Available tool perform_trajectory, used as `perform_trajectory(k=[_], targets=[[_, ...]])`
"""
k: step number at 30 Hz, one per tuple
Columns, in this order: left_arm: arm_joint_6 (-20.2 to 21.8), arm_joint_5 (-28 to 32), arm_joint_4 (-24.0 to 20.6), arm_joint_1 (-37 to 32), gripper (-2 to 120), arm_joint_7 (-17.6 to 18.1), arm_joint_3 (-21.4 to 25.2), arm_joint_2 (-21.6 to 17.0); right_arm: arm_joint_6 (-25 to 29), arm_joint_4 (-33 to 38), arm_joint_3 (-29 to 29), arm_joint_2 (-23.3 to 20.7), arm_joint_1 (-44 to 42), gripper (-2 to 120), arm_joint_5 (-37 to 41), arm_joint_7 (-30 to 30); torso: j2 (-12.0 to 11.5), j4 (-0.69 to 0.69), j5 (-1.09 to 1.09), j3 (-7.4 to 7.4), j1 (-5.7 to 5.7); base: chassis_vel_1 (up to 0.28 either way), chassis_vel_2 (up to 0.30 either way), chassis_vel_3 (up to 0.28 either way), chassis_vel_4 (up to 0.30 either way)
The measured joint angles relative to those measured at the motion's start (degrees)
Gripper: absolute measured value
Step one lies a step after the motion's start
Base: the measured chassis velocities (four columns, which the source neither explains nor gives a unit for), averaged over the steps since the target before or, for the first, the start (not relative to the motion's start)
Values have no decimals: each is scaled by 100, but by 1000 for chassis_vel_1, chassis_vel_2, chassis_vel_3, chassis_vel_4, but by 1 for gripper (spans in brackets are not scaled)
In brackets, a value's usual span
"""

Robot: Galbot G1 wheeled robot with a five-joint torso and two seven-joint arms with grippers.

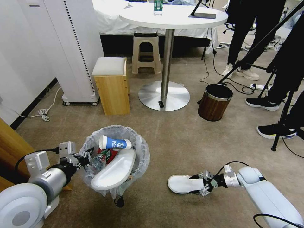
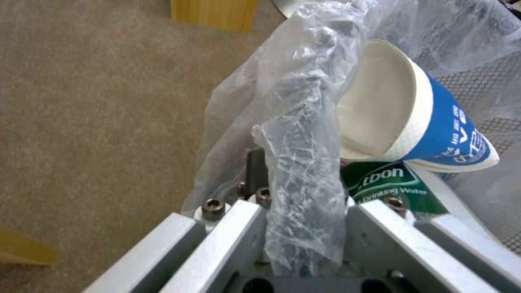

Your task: Pick up the trash bin and place the garbage on the floor into it.

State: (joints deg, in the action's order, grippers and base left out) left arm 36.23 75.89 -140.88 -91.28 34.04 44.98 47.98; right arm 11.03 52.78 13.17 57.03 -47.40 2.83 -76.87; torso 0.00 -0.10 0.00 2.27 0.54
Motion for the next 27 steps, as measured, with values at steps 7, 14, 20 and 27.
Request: perform_trajectory(k=[7,14,20,27], targets=[[-2,-11,7,-6,0,-12,1,3,6,-57,92,10,7,100,-161,151,0,0,1,0,0,0,0,0,0],[-7,-50,8,-3,0,-32,-10,22,49,-73,92,-28,-13,100,-88,609,0,0,1,0,0,0,0,0,0],[-9,-55,1,-20,0,-45,6,8,81,-103,73,-16,-24,100,-67,902,0,0,1,0,0,0,0,0,0],[-11,-56,-7,-23,0,-51,17,3,86,-151,-22,27,-38,100,0,1140,0,0,0,0,0,0,0,0,0]])
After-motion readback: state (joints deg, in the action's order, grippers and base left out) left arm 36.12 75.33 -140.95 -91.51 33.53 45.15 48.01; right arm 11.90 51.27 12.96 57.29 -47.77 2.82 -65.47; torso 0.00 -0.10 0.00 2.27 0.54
